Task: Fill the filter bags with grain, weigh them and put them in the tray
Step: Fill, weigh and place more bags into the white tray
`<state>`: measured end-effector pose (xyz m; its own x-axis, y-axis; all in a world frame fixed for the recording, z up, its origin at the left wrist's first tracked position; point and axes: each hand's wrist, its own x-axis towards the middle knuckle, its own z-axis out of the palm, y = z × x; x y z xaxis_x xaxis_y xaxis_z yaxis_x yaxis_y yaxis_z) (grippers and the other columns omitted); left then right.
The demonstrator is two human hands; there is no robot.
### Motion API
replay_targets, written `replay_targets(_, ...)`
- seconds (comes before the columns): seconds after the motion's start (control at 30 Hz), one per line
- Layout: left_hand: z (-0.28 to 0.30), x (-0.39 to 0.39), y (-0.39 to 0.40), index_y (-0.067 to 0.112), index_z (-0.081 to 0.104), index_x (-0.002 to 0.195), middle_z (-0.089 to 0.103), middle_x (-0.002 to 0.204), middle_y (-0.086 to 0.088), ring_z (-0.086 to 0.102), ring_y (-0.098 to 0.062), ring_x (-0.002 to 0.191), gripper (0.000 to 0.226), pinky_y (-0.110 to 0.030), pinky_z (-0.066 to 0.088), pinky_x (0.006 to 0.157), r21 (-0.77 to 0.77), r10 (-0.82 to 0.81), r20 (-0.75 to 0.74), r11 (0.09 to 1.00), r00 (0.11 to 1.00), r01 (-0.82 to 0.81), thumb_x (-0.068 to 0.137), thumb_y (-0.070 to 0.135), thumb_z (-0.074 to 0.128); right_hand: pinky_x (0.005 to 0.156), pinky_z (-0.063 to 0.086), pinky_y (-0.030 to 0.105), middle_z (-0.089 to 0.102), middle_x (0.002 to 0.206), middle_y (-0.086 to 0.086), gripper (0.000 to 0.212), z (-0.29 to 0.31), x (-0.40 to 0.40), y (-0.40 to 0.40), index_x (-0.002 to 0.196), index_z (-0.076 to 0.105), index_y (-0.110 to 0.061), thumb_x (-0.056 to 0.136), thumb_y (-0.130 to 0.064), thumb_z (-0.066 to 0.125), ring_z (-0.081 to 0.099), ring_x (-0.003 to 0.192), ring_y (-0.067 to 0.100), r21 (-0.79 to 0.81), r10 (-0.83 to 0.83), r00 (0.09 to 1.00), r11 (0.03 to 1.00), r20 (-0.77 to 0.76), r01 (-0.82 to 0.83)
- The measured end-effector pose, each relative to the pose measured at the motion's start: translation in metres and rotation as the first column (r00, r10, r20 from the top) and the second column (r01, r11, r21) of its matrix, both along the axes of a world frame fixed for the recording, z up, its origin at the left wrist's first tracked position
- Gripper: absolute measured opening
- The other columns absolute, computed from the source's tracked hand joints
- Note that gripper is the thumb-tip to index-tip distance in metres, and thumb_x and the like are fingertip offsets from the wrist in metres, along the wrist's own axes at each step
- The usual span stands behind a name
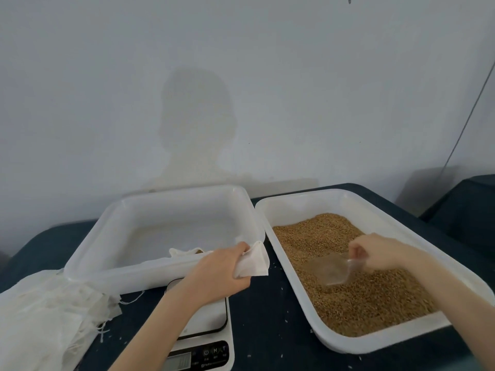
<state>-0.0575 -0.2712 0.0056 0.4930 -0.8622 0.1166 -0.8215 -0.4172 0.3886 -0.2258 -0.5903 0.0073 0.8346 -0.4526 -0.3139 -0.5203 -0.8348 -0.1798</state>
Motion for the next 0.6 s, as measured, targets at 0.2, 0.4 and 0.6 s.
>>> replay_targets(0.2,-0.001,0.000,-0.001,0.032,0.044,0.097,0.061,0.079,0.005,0.059,-0.017,0.074,0.022,-0.036,0.051,0.071,-0.015,-0.008,-0.034,1.000,0.999,0.007,0.079,0.033,0.056,0.086,0.050,0.024,0.062,0.105,-0.003,0.024,-0.015,-0.003,-0.007,0.096,0.060,-0.022,0.078,-0.011,0.072,0.060,0.096,0.010,0.298,-0.012,0.997,0.955,0.072,-0.010)
replay_targets(0.4,-0.004,0.002,-0.002,0.032,0.047,0.097,0.062,0.079,0.003,0.059,-0.017,0.073,0.021,-0.036,0.050,0.073,-0.075,-0.022,-0.153,0.997,0.988,0.011,0.081,0.029,0.060,0.079,0.049,0.020,0.065,0.107,-0.007,0.019,0.003,-0.013,-0.010,0.102,0.061,-0.022,0.086,-0.018,0.068,0.064,0.093,0.009,0.375,-0.039,0.976,0.926,0.215,-0.046)
replay_targets(0.6,-0.010,0.002,-0.006,0.033,0.048,0.095,0.057,0.073,0.009,0.052,-0.006,0.066,0.019,-0.024,0.044,0.066,-0.118,-0.043,-0.205,0.993,0.978,0.019,0.081,0.028,0.060,0.085,0.053,0.026,0.067,0.110,-0.007,0.018,0.016,-0.021,-0.007,0.106,0.061,-0.019,0.088,-0.015,0.065,0.066,0.094,0.013,0.405,-0.053,0.964,0.913,0.260,-0.058)
